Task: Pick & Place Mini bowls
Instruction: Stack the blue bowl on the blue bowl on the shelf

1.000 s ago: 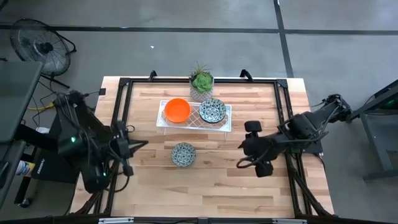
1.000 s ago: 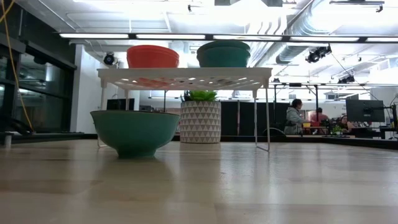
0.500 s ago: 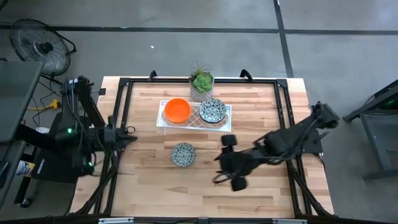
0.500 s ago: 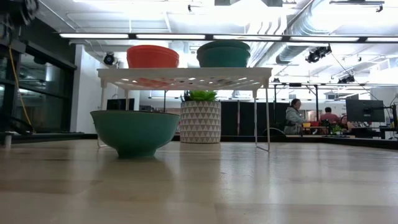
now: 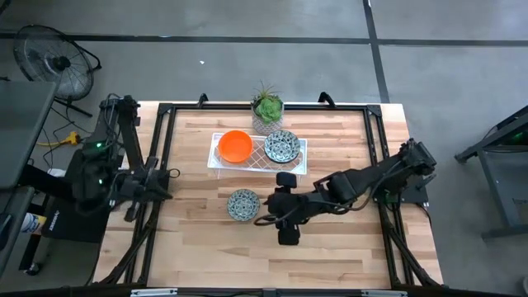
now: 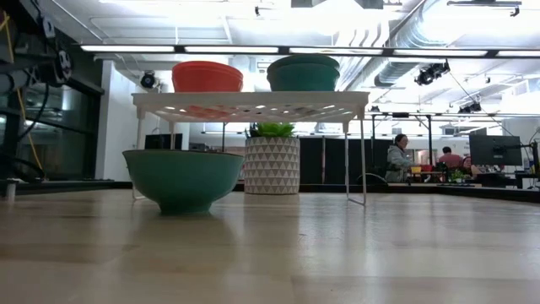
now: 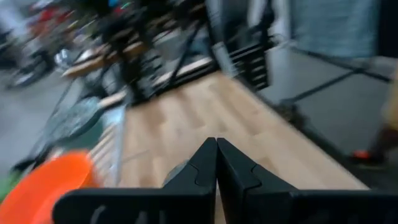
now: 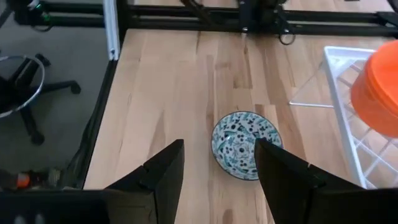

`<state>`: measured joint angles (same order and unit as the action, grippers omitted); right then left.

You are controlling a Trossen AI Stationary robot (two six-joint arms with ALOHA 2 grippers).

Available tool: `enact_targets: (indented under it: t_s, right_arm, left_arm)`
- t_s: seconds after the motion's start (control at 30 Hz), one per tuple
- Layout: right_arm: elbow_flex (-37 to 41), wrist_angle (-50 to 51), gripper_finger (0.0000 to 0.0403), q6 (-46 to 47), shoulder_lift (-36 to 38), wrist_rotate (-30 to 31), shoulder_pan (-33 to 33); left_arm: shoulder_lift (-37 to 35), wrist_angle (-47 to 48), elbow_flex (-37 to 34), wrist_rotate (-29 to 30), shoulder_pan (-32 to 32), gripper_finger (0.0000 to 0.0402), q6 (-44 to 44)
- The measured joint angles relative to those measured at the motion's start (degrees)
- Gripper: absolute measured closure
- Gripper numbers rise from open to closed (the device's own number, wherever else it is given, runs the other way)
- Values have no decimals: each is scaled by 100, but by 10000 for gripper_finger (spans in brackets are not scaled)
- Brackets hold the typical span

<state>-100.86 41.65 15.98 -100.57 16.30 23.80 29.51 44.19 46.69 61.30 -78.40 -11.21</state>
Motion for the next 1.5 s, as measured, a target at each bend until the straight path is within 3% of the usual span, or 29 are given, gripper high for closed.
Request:
enact_targets:
  t_s: [0.1,0.3,0.67,1.03,1.17,1.37,1.5]
  right_arm:
    - [0,-2,219,161,0,112,-65]
    - [0,-98,219,212,0,344,-104]
    - [4,-246,219,172,-120,334,-225]
    - [9,-288,219,130,-291,174,-219]
    - [9,-308,219,68,-334,72,-197]
    - [9,-324,219,68,-384,61,-102]
    - [9,-283,219,59,-513,-37,-84]
  left_arm:
    - [-98,-743,-60,-317,-2,401,1052]
    - [-86,-1626,-78,-1201,188,401,2253]
    - [-346,-3004,-74,-3136,1384,401,4404]
    - [-951,-2332,-484,-3977,2501,401,4036]
    - [-1483,-2304,-912,-3899,2772,401,3767]
    - [-2877,-2407,-1828,-4007,3156,401,3268]
    - [-2892,-2302,-2269,-4040,3167,401,3125]
